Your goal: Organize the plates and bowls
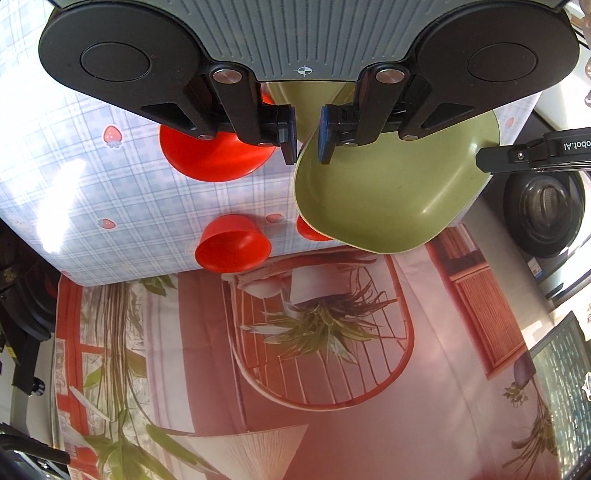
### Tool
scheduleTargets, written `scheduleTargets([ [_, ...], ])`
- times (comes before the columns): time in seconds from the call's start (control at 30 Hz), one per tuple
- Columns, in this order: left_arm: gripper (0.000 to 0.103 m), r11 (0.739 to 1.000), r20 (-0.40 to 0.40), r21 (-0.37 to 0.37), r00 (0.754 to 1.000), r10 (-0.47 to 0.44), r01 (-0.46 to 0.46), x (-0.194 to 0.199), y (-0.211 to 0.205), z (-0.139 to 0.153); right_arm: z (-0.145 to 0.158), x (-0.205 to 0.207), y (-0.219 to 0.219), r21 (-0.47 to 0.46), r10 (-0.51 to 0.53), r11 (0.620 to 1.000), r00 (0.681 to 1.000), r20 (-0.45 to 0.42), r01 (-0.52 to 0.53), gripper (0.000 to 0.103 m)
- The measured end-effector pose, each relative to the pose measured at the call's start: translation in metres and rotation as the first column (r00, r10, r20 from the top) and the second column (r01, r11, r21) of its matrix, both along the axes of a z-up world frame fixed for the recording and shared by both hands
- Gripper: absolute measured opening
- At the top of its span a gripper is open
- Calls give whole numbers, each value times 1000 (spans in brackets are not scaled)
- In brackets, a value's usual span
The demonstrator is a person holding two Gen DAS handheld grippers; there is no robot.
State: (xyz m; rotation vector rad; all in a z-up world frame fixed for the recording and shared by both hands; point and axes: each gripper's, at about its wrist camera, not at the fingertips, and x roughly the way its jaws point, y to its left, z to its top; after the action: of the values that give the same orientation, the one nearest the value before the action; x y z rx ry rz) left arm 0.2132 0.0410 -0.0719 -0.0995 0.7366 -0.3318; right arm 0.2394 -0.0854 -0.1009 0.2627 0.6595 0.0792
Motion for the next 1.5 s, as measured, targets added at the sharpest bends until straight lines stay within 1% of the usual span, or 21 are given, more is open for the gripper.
scheduleTargets([
  [0.1,10,1000,-18,2,1000,-2,2,2,7,-13,-6,-3,5,6,11,1000,999,-31,-11,12],
  [0.2,10,999,-48,23,998,-33,35,9,8,-31,-16,-7,7,9,9,1000,998,-67,-9,13],
  [0.3,10,998,-80,45,996,-48,52,16,6,-50,-31,-12,2,51,6,999,992,-124,0,13],
  [0.4,10,997,-98,59,994,-53,59,22,3,-62,-45,-18,-1,88,2,996,986,-166,13,13],
  [0.5,10,996,-108,65,993,-49,56,30,1,-67,-55,-21,-4,126,4,992,980,-200,22,13],
  [0.67,10,996,-113,74,993,-46,54,45,-5,-70,-62,-22,-8,175,21,984,974,-227,20,14],
  [0.83,10,993,-111,101,993,-48,59,53,-12,-74,-68,-20,-10,221,38,975,965,-260,21,14],
  [1.17,9,993,-131,106,991,-30,44,57,-14,-83,-76,-14,-14,239,43,971,959,-280,26,15],
  [1.23,9,993,-132,113,991,-24,39,57,-14,-83,-77,-13,-16,234,38,972,958,-284,31,20],
  [1.33,9,993,-131,113,991,-9,24,57,-10,-83,-74,-14,-19,214,20,976,962,-273,41,23],
  [1.5,10,996,-125,92,992,17,-5,52,-3,-79,-65,-15,-31,171,-26,983,973,-229,67,22],
])
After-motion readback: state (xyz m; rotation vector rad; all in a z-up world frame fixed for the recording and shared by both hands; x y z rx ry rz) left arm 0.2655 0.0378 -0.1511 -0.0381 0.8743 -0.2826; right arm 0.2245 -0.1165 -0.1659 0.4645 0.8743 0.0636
